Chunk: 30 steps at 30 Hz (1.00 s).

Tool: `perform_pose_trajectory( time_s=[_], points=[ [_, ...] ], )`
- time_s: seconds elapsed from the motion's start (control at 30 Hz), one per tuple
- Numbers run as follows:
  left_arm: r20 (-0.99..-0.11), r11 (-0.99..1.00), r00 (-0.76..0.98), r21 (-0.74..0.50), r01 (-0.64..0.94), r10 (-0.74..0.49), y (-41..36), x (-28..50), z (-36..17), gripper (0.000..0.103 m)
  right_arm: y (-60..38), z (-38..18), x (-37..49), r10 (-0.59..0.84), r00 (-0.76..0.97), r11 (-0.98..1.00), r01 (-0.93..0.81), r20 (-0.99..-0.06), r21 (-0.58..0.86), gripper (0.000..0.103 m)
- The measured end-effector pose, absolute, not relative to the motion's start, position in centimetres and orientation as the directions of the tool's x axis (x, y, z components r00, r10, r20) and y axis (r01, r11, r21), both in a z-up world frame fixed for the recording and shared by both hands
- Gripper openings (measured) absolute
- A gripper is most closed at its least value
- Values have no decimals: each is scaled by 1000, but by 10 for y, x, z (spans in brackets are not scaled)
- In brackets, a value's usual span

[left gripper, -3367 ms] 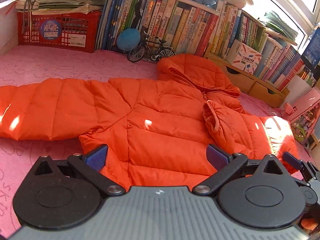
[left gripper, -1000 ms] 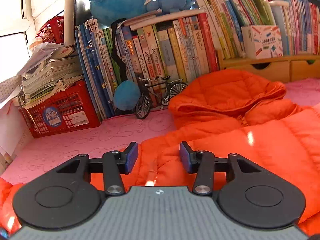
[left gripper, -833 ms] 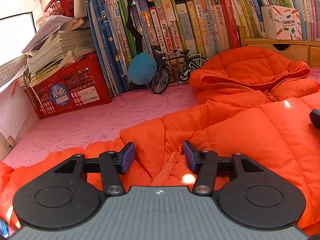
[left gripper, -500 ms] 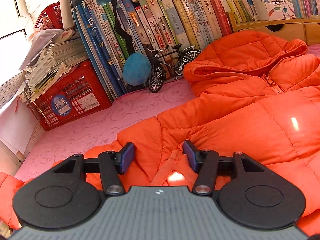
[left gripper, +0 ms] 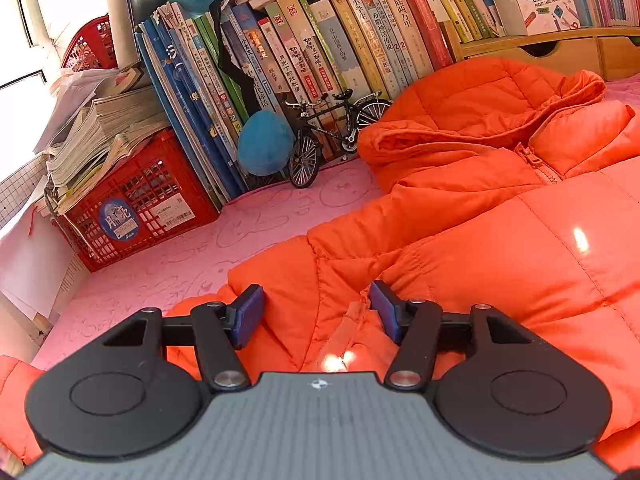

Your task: Fold clothes

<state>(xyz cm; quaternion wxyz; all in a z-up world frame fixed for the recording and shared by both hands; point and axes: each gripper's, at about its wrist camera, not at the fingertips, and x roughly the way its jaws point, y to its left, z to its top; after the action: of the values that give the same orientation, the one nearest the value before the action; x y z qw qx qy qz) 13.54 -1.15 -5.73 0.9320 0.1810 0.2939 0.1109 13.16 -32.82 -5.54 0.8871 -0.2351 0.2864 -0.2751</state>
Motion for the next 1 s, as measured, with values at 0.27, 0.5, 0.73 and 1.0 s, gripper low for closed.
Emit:
perform_pose_trajectory(
  time_s=[0.27, 0.5, 0.73, 1.0],
  points=[
    [-509, 911, 803, 401, -99, 311, -12, 135, -57, 58, -224, 10, 105, -234, 895, 943, 114, -380, -312, 79],
    [-506, 907, 802, 408, -102, 318, -13, 135, -57, 59, -111, -28, 83, -17, 898, 856, -214, -439, -471, 79],
    [-510, 915, 806, 392, -93, 300, -10, 134, -56, 68, -196, -49, 81, -223, 880, 841, -44, -419, -539, 88],
    [-515, 925, 813, 373, -72, 271, -9, 133, -56, 74, -265, -62, 66, -378, 836, 810, 90, -398, -580, 91]
  ],
)
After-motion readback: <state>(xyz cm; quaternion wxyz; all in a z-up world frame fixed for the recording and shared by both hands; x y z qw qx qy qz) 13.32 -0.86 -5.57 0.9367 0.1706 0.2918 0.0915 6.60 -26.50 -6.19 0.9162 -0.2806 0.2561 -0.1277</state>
